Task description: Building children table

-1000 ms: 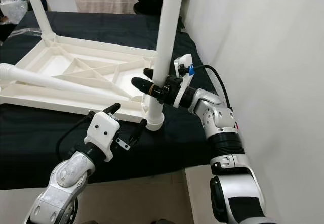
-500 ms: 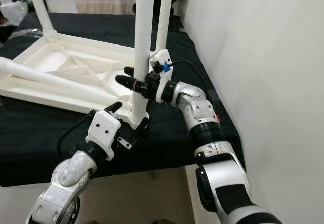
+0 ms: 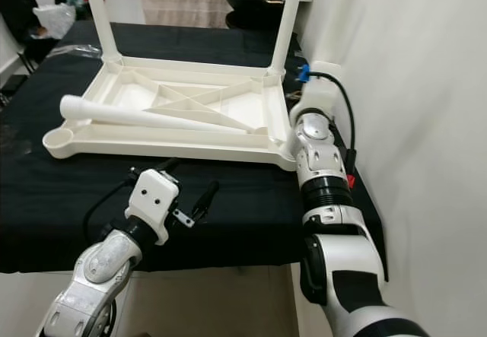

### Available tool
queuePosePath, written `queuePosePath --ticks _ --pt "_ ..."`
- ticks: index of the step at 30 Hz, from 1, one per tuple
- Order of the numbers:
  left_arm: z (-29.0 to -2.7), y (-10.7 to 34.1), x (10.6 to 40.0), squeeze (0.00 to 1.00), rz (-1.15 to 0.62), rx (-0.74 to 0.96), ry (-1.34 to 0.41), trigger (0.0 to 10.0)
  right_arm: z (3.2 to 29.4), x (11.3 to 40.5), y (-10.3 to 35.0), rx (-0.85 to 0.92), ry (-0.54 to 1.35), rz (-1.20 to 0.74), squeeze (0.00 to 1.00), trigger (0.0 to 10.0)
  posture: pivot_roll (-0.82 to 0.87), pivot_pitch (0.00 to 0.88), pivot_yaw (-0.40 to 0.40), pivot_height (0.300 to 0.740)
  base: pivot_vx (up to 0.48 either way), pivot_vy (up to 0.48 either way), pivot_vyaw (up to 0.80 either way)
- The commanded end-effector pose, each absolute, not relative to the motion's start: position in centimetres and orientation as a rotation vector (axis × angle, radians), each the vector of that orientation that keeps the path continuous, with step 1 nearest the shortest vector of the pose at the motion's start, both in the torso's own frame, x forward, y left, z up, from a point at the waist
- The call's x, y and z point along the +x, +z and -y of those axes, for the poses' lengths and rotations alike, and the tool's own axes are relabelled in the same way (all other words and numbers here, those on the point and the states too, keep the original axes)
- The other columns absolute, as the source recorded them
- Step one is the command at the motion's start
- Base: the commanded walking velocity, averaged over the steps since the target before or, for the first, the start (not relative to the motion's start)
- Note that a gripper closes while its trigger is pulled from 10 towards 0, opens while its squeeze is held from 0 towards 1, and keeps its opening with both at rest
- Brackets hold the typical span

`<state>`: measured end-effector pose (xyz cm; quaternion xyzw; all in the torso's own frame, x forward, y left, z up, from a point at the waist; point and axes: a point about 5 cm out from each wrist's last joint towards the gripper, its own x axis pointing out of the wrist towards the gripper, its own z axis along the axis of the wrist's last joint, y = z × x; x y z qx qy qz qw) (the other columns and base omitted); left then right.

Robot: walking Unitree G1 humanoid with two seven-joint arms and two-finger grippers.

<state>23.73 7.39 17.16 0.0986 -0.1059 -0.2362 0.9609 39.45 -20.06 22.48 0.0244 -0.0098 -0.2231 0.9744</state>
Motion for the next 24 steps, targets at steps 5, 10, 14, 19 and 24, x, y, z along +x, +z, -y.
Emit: queuePosePath --ticks 5,10,14,19,24 --pt "-7.3 16.4 23.5 0.0 0.186 0.206 -0.494 10.0 15.9 39.7 20.7 0.172 -0.331 -0.03 0.0 10.0 0.04 0.042 -0.091 0.74 0.0 0.0 0.0" --pt "-7.2 16.4 23.5 0.0 0.187 0.206 -0.495 10.0 14.9 39.8 21.7 0.137 -0.236 0.075 1.0 10.0 0.04 0.034 -0.09 0.74 0.0 0.0 0.0" --pt "-7.2 16.4 23.4 0.0 0.188 0.208 -0.495 10.0 14.1 39.9 21.8 0.185 -0.092 0.097 0.0 10.0 0.04 0.028 -0.092 0.74 0.0 0.0 0.0" --pt "-7.3 16.4 23.4 0.0 0.189 0.21 -0.492 10.0 13.0 38.9 20.9 0.296 0.462 0.04 0.0 10.0 0.05 0.026 -0.094 0.74 0.0 0.0 0.0" --pt "-7.3 16.4 23.4 0.0 0.189 0.211 -0.493 10.0 13.3 35.1 20.0 0.232 1.025 0.029 0.0 10.0 0.05 0.029 -0.091 0.74 0.0 0.0 0.0"
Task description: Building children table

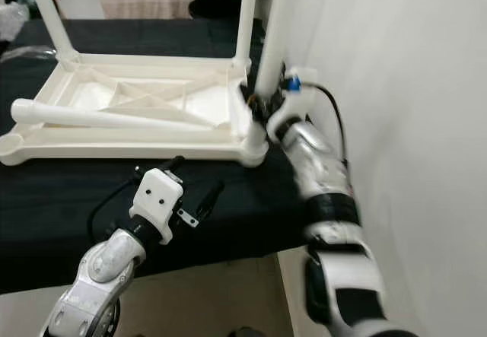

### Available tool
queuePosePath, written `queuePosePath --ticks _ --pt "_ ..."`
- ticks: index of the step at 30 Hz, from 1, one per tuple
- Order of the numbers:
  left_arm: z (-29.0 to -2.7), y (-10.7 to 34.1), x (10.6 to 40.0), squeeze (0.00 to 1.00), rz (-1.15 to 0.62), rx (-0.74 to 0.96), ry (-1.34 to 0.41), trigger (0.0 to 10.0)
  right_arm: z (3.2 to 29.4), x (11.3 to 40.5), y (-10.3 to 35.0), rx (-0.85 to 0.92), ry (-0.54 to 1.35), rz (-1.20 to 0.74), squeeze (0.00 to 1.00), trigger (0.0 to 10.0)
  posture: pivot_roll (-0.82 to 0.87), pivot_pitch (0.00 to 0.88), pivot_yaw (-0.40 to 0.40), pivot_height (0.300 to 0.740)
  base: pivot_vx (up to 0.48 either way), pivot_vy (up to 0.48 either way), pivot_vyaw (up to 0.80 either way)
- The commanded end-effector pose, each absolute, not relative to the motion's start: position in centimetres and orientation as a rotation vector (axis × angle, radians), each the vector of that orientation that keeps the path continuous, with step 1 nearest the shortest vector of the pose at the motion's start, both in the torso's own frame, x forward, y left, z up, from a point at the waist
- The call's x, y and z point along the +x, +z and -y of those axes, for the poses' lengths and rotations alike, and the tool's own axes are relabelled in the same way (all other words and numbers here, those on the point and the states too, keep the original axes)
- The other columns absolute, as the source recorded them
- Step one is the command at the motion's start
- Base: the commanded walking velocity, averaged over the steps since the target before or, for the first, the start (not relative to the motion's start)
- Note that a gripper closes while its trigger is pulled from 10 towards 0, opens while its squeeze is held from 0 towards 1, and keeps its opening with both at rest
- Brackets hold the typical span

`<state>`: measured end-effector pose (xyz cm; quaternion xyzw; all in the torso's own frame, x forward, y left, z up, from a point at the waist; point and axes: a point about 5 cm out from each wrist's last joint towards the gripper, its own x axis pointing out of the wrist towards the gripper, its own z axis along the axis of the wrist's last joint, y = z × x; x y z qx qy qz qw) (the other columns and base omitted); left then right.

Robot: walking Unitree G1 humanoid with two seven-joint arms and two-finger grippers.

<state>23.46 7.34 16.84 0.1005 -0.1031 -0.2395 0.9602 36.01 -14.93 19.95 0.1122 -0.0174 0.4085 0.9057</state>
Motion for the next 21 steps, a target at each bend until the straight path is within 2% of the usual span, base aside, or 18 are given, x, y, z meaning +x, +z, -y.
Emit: queuePosePath --ticks 1,10,11,13,14,17,18,19,20,21 --pt "-7.3 16.4 23.4 0.0 0.189 0.211 -0.493 10.0 13.3 35.1 20.0 0.232 1.025 0.029 0.0 10.0 0.05 0.029 -0.091 0.74 0.0 0.0 0.0" --pt "-7.5 16.5 23.4 0.0 0.189 0.215 -0.489 10.0 12.3 35.1 19.9 0.237 1.198 0.007 0.0 10.0 0.06 0.03 -0.09 0.74 0.0 0.0 0.0" --pt "-7.5 16.5 23.4 0.0 0.189 0.216 -0.488 10.0 12.0 35.3 19.9 0.231 1.193 0.007 0.0 1.2 0.06 0.03 -0.09 0.74 0.0 0.0 0.0" --pt "-7.5 16.5 23.4 0.0 0.189 0.217 -0.487 10.0 11.9 35.4 19.9 0.229 1.187 0.007 0.0 1.2 0.06 0.03 -0.09 0.74 0.0 0.0 0.0" --pt "-7.6 16.5 23.4 0.0 0.189 0.217 -0.487 10.0 11.6 35.5 20.0 0.224 1.171 0.013 0.0 0.0 0.07 0.032 -0.092 0.74 0.0 0.0 0.0" --pt "-7.6 16.5 23.4 0.0 0.189 0.218 -0.487 10.0 11.5 36.0 20.0 0.21 1.102 0.022 0.0 0.0 0.07 0.031 -0.09 0.74 0.0 0.0 0.0" --pt "-7.6 16.5 23.4 0.0 0.189 0.218 -0.487 10.0 11.8 36.6 19.8 0.193 1.01 0.013 0.0 0.0 0.07 0.031 -0.09 0.74 0.0 0.0 0.0" --pt "-7.6 16.5 23.4 0.0 0.189 0.218 -0.487 10.0 11.8 36.6 19.8 0.193 1.01 0.013 0.0 0.0 0.07 0.031 -0.09 0.74 0.0 0.0 0.0" --pt "-7.5 16.5 23.4 0.0 0.189 0.217 -0.487 10.0 12.2 37.3 19.5 0.177 0.907 -0.005 0.0 0.0 0.07 0.031 -0.09 0.74 0.0 0.0 0.0" --pt "-7.5 16.5 23.4 0.0 0.189 0.217 -0.487 10.0 12.2 37.3 19.5 0.177 0.907 -0.005 0.0 0.0 0.07 0.031 -0.09 0.74 0.0 0.0 0.0"
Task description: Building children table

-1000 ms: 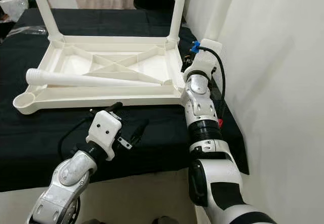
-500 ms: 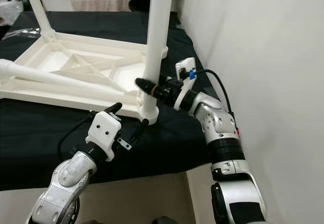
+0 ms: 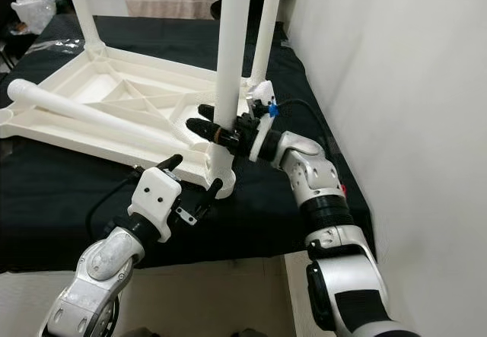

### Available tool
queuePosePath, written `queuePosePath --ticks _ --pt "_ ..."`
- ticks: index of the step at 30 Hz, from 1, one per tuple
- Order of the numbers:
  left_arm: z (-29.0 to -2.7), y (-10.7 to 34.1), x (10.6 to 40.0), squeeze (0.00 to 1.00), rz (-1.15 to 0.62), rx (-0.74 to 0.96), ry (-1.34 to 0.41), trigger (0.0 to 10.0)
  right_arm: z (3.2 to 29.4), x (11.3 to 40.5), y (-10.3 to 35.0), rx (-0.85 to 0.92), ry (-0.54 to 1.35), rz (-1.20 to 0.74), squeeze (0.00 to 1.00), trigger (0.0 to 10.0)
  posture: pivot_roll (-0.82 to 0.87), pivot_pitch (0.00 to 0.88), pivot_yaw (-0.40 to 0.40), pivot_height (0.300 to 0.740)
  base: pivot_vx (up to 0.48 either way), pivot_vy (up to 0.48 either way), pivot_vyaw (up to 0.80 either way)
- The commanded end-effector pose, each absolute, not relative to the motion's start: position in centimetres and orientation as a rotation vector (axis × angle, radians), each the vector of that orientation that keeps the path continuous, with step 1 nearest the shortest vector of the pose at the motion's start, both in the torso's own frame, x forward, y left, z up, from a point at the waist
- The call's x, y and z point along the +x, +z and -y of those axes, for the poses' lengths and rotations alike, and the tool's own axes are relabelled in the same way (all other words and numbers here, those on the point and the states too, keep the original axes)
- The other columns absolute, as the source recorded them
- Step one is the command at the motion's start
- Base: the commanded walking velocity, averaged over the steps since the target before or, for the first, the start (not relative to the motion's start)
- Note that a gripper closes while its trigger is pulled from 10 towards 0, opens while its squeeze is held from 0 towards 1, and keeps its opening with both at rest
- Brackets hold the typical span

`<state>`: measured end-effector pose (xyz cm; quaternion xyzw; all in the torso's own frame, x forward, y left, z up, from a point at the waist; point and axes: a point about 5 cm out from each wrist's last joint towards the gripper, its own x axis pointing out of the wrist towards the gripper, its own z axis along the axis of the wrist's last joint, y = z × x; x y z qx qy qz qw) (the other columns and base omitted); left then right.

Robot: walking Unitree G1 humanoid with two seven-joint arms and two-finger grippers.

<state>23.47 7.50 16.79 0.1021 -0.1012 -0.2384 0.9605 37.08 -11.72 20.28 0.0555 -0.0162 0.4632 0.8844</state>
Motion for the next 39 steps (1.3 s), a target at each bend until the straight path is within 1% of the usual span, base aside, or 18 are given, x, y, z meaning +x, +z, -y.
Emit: queuePosePath --ticks 1,2,3,4,7,8,10,14,17,25,26,27,29,30,31,32,38,39 --pt "-7.5 16.5 23.4 0.0 0.189 0.217 -0.488 10.0 13.0 38.1 19.1 0.155 0.755 -0.025 0.0 0.0 0.07 0.031 -0.09 0.74 0.0 0.0 0.0" --pt "-7.5 16.5 23.4 0.0 0.19 0.216 -0.489 10.0 14.2 38.9 18.7 0.14 0.589 -0.059 0.0 0.0 0.06 0.03 -0.09 0.74 0.0 0.0 0.0" --pt "-7.5 16.5 23.4 0.0 0.19 0.216 -0.489 10.0 15.0 39.2 18.4 0.132 0.492 -0.08 0.0 0.0 0.06 0.03 -0.09 0.74 0.0 0.0 0.0" --pt "-7.5 16.5 23.4 0.0 0.19 0.216 -0.489 10.0 15.0 39.2 18.4 0.132 0.492 -0.08 0.0 0.0 0.06 0.03 -0.09 0.74 0.0 0.0 0.0" --pt "-7.5 16.5 23.4 0.0 0.191 0.216 -0.489 10.0 18.9 39.9 17.7 0.097 0.121 -0.155 0.0 0.0 0.06 0.03 -0.09 0.74 0.0 0.0 0.0" --pt "-7.5 16.5 23.4 0.0 0.191 0.216 -0.489 10.0 18.9 39.9 17.7 0.097 0.121 -0.155 0.0 0.0 0.06 0.03 -0.09 0.74 0.0 0.0 0.0" --pt "-7.4 16.5 23.5 0.0 0.191 0.216 -0.492 10.0 20.9 39.8 17.5 0.062 -0.076 -0.192 0.0 0.0 0.06 0.026 -0.087 0.74 0.0 0.0 0.0" --pt "-7.4 16.5 23.5 0.0 0.191 0.215 -0.493 10.0 21.5 39.7 17.4 0.055 -0.131 -0.199 0.0 0.0 0.06 0.026 -0.087 0.74 0.0 0.0 0.0" --pt "-7.4 16.5 23.5 0.0 0.192 0.216 -0.492 10.0 23.2 39.5 17.9 0.032 -0.379 -0.214 0.0 0.0 0.06 0.026 -0.087 0.74 0.0 0.0 0.0" --pt "-7.4 16.5 23.5 0.0 0.192 0.217 -0.49 10.0 23.5 39.3 18.2 0.054 -0.595 -0.205 0.0 0.0 0.06 0.026 -0.089 0.74 0.0 0.0 0.0" --pt "-7.4 16.5 23.5 0.0 0.192 0.217 -0.489 10.0 22.8 39.6 18.4 0.096 -0.577 -0.192 0.0 10.0 0.06 0.025 -0.09 0.74 0.0 0.0 0.0" --pt "-7.4 16.5 23.5 0.0 0.192 0.217 -0.489 10.0 22.8 39.6 18.4 0.096 -0.577 -0.192 0.0 10.0 0.06 0.025 -0.09 0.74 0.0 0.0 0.0" --pt "-7.4 16.4 23.5 0.0 0.19 0.217 -0.488 10.0 21.4 39.9 18.6 0.119 -0.539 -0.166 0.0 10.0 0.06 0.026 -0.09 0.74 0.0 0.0 0.0" --pt "-7.4 16.4 23.5 0.0 0.19 0.217 -0.488 10.0 20.9 39.9 18.8 0.109 -0.526 -0.14 0.18 10.0 0.06 0.023 -0.089 0.74 0.0 0.0 0.0" --pt "-7.4 16.4 23.5 0.0 0.19 0.217 -0.488 10.0 20.6 39.9 18.9 0.098 -0.525 -0.123 0.18 10.0 0.06 0.023 -0.089 0.74 0.0 0.0 0.0" --pt "-7.4 16.4 23.5 0.0 0.189 0.217 -0.488 10.0 20.0 39.8 18.7 0.101 -0.502 -0.116 1.0 10.0 0.06 0.024 -0.092 0.74 0.0 0.0 0.0" --pt "-7.4 16.4 23.5 0.0 0.19 0.217 -0.488 10.0 19.4 39.7 18.3 0.1 -0.494 -0.12 1.0 10.0 0.05 0.022 -0.09 0.74 0.0 0.0 0.0" --pt "-7.4 16.4 23.5 0.0 0.19 0.215 -0.488 10.0 19.1 39.4 17.8 0.113 -0.508 -0.126 0.0 10.0 0.05 0.024 -0.091 0.74 0.0 0.0 0.0"
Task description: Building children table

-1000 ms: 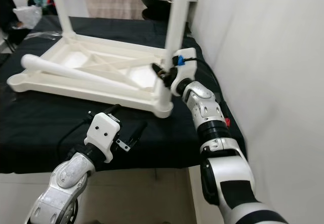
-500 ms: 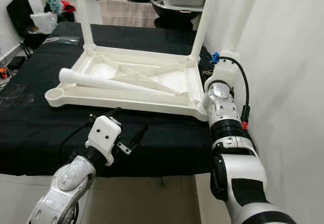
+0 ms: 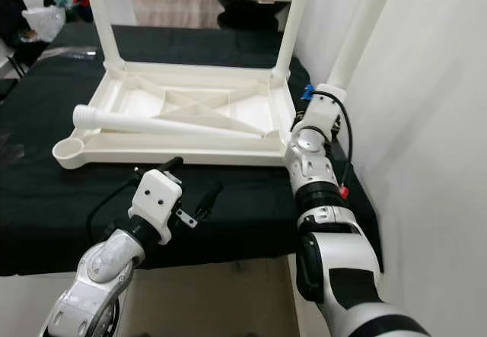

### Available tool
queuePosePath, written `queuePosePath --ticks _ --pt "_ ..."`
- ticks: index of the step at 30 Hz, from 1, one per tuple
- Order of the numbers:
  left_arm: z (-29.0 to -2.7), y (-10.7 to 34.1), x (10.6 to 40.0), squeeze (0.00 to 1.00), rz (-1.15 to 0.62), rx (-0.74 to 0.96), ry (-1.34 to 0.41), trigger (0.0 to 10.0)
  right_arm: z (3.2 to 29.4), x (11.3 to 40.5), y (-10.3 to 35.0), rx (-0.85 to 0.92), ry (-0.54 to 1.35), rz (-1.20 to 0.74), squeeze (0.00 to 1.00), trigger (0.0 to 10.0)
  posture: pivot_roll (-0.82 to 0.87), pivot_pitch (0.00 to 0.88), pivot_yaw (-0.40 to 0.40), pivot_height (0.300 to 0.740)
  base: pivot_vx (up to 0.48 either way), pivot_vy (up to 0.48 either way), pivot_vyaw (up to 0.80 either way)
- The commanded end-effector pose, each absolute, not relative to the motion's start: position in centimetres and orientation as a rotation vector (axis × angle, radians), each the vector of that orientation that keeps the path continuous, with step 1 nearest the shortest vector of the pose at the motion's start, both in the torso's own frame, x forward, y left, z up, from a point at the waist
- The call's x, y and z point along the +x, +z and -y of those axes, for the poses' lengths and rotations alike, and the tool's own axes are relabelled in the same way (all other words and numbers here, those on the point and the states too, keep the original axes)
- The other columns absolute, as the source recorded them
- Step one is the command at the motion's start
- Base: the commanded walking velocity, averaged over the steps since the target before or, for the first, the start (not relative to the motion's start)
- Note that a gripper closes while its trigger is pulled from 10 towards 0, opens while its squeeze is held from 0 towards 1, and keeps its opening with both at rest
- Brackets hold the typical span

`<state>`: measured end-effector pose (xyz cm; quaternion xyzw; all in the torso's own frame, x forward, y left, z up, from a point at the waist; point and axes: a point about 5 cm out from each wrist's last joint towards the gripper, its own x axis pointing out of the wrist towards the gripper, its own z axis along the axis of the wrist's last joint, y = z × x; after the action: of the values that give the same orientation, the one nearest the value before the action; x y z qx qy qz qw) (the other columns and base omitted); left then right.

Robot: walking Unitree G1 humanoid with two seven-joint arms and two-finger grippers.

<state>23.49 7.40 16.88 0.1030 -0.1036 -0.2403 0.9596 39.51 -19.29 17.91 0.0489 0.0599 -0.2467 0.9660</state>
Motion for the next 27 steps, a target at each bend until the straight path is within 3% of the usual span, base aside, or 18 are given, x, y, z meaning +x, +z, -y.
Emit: queuePosePath --ticks 1,9,11,19,21,25,27 --pt "-7.4 16.3 23.5 0.0 0.189 0.215 -0.488 10.0 19.1 38.9 17.5 0.114 -0.532 -0.119 0.0 10.0 0.05 0.024 -0.091 0.74 0.0 0.0 0.0" --pt "-7.4 16.3 23.5 0.0 0.189 0.214 -0.487 10.0 19.1 36.7 15.6 0.145 -0.555 -0.135 0.0 10.0 0.05 0.024 -0.089 0.74 0.0 0.0 0.0" --pt "-7.4 16.3 23.5 0.0 0.188 0.215 -0.489 10.0 18.9 35.2 15.2 0.18 -0.505 -0.104 0.0 10.0 0.04 0.024 -0.081 0.74 0.0 0.0 0.0" --pt "-7.4 16.2 23.6 0.0 0.186 0.215 -0.492 10.0 18.5 33.5 15.5 0.135 -0.408 -0.034 0.0 10.0 0.04 0.022 -0.081 0.74 0.0 0.0 0.0" --pt "-7.4 16.2 23.6 0.0 0.186 0.215 -0.493 10.0 18.1 32.7 16.1 0.077 -0.348 0.017 0.0 10.0 0.03 0.021 -0.079 0.74 0.0 0.0 0.0" --pt "-7.8 16.2 23.7 0.0 0.182 0.216 -0.48 10.0 14.8 31.4 18.3 -0.043 -0.034 0.177 0.0 10.0 0.04 0.021 -0.079 0.74 0.0 0.0 0.0" --pt "-7.8 16.2 23.7 0.0 0.182 0.216 -0.48 10.0 14.8 31.4 18.3 -0.043 -0.034 0.177 0.0 10.0 0.04 0.021 -0.079 0.74 0.0 0.0 0.0"
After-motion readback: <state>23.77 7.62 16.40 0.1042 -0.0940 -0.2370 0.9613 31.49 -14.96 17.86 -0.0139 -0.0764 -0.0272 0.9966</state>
